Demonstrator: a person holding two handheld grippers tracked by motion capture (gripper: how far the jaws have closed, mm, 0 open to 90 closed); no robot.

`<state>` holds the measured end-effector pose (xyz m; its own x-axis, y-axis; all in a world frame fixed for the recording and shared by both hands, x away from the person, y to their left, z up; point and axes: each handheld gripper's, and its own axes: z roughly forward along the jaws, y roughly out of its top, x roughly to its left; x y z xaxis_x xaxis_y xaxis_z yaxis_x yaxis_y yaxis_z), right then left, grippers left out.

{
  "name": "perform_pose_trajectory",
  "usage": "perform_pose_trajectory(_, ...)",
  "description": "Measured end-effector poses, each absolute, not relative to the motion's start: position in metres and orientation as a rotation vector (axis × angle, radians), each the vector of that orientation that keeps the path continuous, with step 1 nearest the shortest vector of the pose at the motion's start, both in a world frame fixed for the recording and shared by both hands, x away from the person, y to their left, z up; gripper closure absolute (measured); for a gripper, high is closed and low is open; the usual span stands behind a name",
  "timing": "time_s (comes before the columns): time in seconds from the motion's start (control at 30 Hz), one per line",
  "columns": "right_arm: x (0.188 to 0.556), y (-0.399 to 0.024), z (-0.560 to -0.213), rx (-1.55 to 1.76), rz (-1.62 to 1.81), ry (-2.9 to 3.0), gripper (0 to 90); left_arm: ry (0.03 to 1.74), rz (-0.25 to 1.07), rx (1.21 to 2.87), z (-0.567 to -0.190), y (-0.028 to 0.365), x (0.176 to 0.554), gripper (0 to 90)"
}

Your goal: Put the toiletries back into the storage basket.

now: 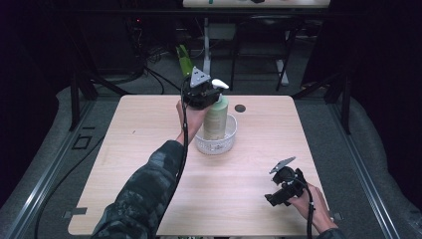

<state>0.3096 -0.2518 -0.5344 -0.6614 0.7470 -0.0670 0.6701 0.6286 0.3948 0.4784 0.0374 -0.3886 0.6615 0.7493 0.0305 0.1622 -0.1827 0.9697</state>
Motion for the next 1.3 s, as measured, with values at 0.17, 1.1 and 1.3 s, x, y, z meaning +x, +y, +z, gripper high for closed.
perform_pose_trajectory(0.17,0.31,-0.252,-0.534,1.165,0.501,2.623,4.1,0.748,0.621,1.712,-0.393,0.037,0.479,66.9)
perform_pose_trajectory(1.1,0.31,-0.252,-0.535,1.164,0.502,2.626,4.1,0.774,0.611,1.718,-0.407,0.038,0.482,66.9)
perform_pose_trajectory(1.3,0.31,-0.252,-0.534,1.165,0.503,2.623,4.1,0.778,0.602,1.711,-0.413,0.038,0.479,66.9)
